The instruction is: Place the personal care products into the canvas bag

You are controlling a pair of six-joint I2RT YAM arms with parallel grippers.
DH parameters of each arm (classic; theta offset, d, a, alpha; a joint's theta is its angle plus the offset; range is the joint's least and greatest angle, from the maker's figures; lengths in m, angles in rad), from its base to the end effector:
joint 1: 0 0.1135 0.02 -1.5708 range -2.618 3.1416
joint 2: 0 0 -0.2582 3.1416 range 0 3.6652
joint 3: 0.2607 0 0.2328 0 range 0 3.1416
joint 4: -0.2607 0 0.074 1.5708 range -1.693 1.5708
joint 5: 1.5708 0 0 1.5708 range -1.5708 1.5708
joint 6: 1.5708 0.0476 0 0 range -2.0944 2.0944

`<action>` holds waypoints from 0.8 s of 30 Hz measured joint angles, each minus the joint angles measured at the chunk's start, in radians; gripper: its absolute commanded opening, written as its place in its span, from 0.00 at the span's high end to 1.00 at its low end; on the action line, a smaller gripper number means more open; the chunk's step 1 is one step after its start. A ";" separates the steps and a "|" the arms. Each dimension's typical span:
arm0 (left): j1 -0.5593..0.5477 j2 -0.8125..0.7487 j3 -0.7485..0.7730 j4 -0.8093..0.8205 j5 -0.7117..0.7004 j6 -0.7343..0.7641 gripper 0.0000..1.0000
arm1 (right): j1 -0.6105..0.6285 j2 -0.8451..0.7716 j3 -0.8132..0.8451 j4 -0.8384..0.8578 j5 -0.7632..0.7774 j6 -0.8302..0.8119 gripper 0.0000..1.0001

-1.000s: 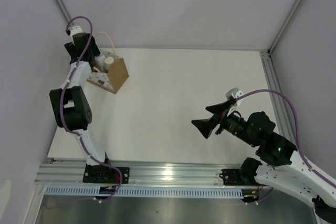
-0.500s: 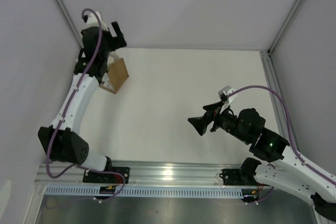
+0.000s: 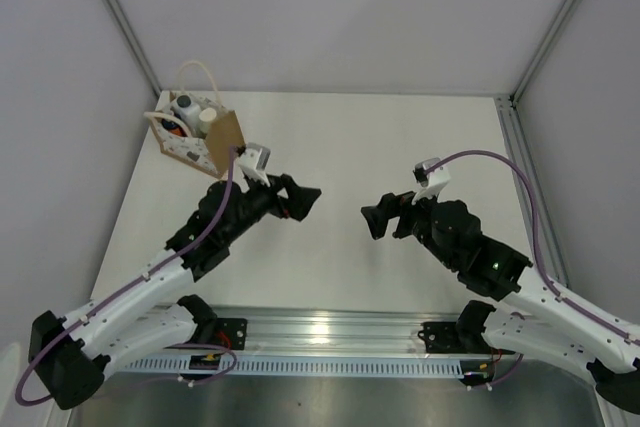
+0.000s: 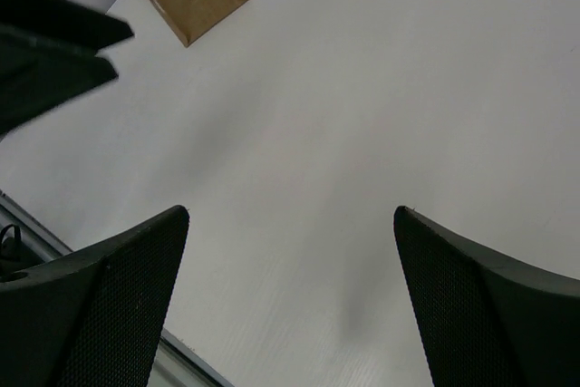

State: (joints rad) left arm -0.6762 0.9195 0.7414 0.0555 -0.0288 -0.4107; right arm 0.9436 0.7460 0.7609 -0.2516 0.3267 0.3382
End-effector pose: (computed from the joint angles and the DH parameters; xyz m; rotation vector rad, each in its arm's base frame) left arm 0.1694 -0.1342 0.3232 0.2103 1.7438 -0.7815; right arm 0.1122 0.1288 0.3242 -0.3175 1.8105 0.6174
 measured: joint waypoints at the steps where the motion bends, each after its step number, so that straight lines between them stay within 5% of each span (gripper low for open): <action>1: -0.018 -0.033 -0.057 0.017 0.014 -0.009 0.01 | 0.000 0.005 0.000 0.001 0.015 0.007 0.01; 6: -0.035 -0.140 -0.201 0.046 0.032 -0.043 0.01 | 0.000 0.026 -0.002 0.011 0.063 0.032 0.01; 24: -0.133 -0.175 -0.221 0.104 0.012 -0.014 0.01 | 0.004 0.099 -0.025 0.065 0.092 0.025 0.01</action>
State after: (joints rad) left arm -0.8093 0.7444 0.5201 0.1596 -0.0166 -0.4248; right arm 0.9478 0.8448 0.7357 -0.1864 0.4187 0.3630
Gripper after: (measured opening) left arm 0.993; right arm 0.993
